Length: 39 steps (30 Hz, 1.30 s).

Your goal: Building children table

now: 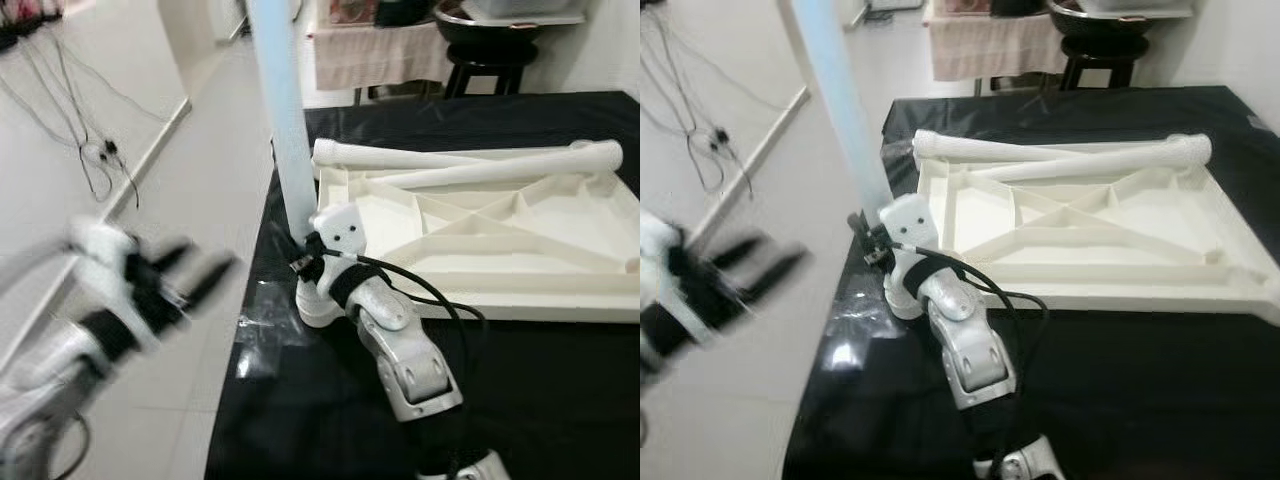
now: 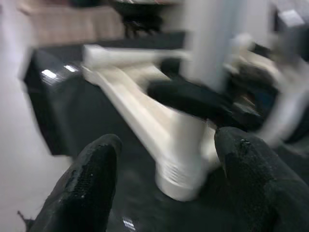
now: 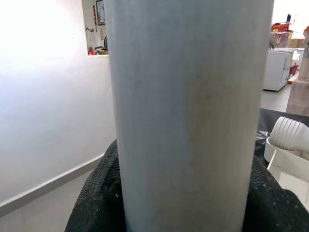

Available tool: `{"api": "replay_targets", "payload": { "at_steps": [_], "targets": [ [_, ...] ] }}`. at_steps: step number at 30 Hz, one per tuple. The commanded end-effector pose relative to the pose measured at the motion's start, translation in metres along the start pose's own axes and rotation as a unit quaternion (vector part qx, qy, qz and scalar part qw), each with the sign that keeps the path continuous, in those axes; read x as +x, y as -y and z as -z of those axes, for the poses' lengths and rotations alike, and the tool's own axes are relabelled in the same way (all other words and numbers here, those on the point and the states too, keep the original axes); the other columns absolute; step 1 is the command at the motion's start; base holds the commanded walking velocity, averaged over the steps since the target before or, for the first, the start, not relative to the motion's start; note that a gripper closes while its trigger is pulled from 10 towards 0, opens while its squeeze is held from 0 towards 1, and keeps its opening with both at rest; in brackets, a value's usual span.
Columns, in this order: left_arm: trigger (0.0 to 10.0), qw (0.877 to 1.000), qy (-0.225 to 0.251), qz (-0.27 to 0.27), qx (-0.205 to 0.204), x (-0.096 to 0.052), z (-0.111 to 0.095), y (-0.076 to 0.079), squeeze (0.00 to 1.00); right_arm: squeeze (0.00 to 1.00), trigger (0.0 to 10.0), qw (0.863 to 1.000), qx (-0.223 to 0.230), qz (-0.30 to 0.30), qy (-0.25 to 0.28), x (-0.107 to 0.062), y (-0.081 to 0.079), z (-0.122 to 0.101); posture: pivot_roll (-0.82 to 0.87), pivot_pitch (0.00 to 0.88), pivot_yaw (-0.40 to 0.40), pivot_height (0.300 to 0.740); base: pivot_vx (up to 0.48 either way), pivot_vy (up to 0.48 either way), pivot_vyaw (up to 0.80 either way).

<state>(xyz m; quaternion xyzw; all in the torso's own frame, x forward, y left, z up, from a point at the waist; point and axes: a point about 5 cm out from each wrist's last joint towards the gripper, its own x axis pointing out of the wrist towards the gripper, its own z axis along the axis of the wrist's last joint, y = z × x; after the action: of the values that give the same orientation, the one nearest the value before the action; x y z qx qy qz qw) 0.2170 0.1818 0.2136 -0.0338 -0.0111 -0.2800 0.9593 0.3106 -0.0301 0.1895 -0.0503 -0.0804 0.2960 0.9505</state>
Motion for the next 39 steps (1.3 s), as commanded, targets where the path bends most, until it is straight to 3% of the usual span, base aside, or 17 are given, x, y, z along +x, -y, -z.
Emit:
{"api": "replay_targets", "payload": {
  "at_steps": [1, 2, 3, 4, 5, 10, 11, 13, 14, 17, 20, 24, 25, 27, 28, 33, 39],
  "targets": [
    [10.0, 1.0, -0.022, -0.006, 0.001, -0.001, 0.014, 0.007, 0.0, 0.0, 10.0, 0.993, 0.029, 0.015, -0.11, -0.011, -0.001, 0.047, 0.02, 0.154, 0.071, 0.74, 0.0, 0.0, 0.0],
    [10.0, 0.999, -0.041, -0.001, -0.007, -0.001, 0.029, 0.016, 0.0, 0.0, 10.0, 0.994, 0.025, 0.011, -0.11, -0.011, 0.001, 0.047, 0.02, 0.153, 0.071, 0.74, 0.0, 0.0, 0.0],
    [10.0, 0.998, -0.063, 0.01, -0.006, -0.003, 0.042, 0.024, 0.0, 0.31, 10.0, 0.994, 0.03, 0.021, -0.104, -0.014, 0.003, 0.043, 0.01, 0.147, 0.072, 0.74, 0.0, 0.0, 0.0],
    [10.0, 0.998, -0.063, 0.01, -0.006, -0.003, 0.042, 0.024, 0.0, 0.31, 10.0, 0.994, 0.03, 0.021, -0.104, -0.014, 0.003, 0.043, 0.01, 0.147, 0.072, 0.74, 0.0, 0.0, 0.0],
    [10.0, 0.997, -0.074, 0.015, -0.009, -0.005, 0.052, 0.029, 0.0, 1.0, 10.0, 0.995, 0.048, 0.01, -0.084, -0.014, 0.004, 0.037, 0.01, 0.142, 0.07, 0.74, 0.0, 0.0, 0.0],
    [10.0, 0.997, -0.073, 0.011, -0.014, -0.006, 0.064, 0.034, 0.0, 1.0, 10.0, 0.996, 0.085, -0.031, -0.013, -0.008, 0.017, 0.016, 0.01, 0.133, 0.073, 0.74, 0.0, 0.0, 0.0],
    [10.0, 0.998, -0.068, 0.009, -0.008, -0.005, 0.065, 0.036, 0.0, 0.62, 10.0, 0.993, 0.083, -0.079, -0.001, -0.004, 0.026, 0.01, 0.01, 0.127, 0.074, 0.74, 0.0, 0.0, 0.0],
    [10.0, 0.998, -0.065, 0.009, -0.003, -0.005, 0.066, 0.038, 0.0, 0.62, 10.0, 0.99, 0.081, -0.113, 0.005, -0.002, 0.032, 0.006, 0.01, 0.125, 0.073, 0.74, 0.0, 0.0, 0.0],
    [10.0, 0.998, -0.062, 0.008, 0.0, -0.004, 0.066, 0.038, 0.0, 0.0, 10.0, 0.988, 0.065, -0.139, 0.014, 0.002, 0.043, 0.001, 0.02, 0.124, 0.07, 0.74, 0.0, 0.0, 0.0],
    [10.0, 0.998, -0.058, 0.006, 0.004, -0.003, 0.067, 0.039, 0.0, 0.0, 10.0, 0.986, 0.047, -0.161, 0.016, 0.006, 0.055, -0.004, 0.02, 0.122, 0.065, 0.74, 0.0, 0.0, 0.0],
    [10.0, 0.999, -0.048, 0.003, 0.013, -0.002, 0.07, 0.042, 0.0, 0.0, 10.0, 0.961, -0.013, -0.277, 0.014, 0.009, 0.069, -0.019, 0.03, 0.118, 0.053, 0.74, 0.0, 0.0, 0.0],
    [10.0, 0.999, -0.044, 0.003, 0.017, -0.001, 0.072, 0.043, 0.0, 0.0, 10.0, 0.94, -0.03, -0.339, -0.001, 0.007, 0.066, -0.019, 0.04, 0.115, 0.048, 0.74, 0.0, 0.0, 0.0],
    [10.0, 0.999, -0.042, 0.004, 0.018, 0.001, 0.072, 0.043, 0.0, 0.0, 3.8, 0.924, -0.033, -0.38, -0.014, 0.008, 0.064, -0.02, 0.04, 0.112, 0.041, 0.74, 0.0, 0.0, 0.0],
    [10.0, 0.999, -0.042, 0.004, 0.018, 0.001, 0.072, 0.043, 0.0, 0.0, 3.8, 0.924, -0.033, -0.38, -0.014, 0.008, 0.064, -0.02, 0.04, 0.112, 0.041, 0.74, 0.0, 0.0, 0.0],
    [10.0, 0.999, -0.037, 0.006, 0.019, 0.002, 0.074, 0.044, 0.0, 0.0, 0.0, 0.9, -0.03, -0.433, -0.031, 0.01, 0.064, -0.02, 0.04, 0.109, 0.041, 0.74, 0.0, 0.0, 0.0],
    [10.0, 0.999, -0.034, 0.008, 0.018, 0.002, 0.075, 0.045, 0.0, 0.0, 0.0, 0.892, -0.031, -0.449, -0.043, 0.013, 0.065, -0.017, 0.04, 0.105, 0.037, 0.74, 0.0, 0.0, 0.0],
    [10.0, 0.999, -0.027, 0.002, 0.018, -0.001, 0.076, 0.045, 0.0, 0.0, 0.0, 0.921, -0.028, -0.383, -0.069, 0.007, 0.08, 0.004, 0.02, 0.105, 0.042, 0.74, 0.0, 0.0, 0.0]
  ]
}}
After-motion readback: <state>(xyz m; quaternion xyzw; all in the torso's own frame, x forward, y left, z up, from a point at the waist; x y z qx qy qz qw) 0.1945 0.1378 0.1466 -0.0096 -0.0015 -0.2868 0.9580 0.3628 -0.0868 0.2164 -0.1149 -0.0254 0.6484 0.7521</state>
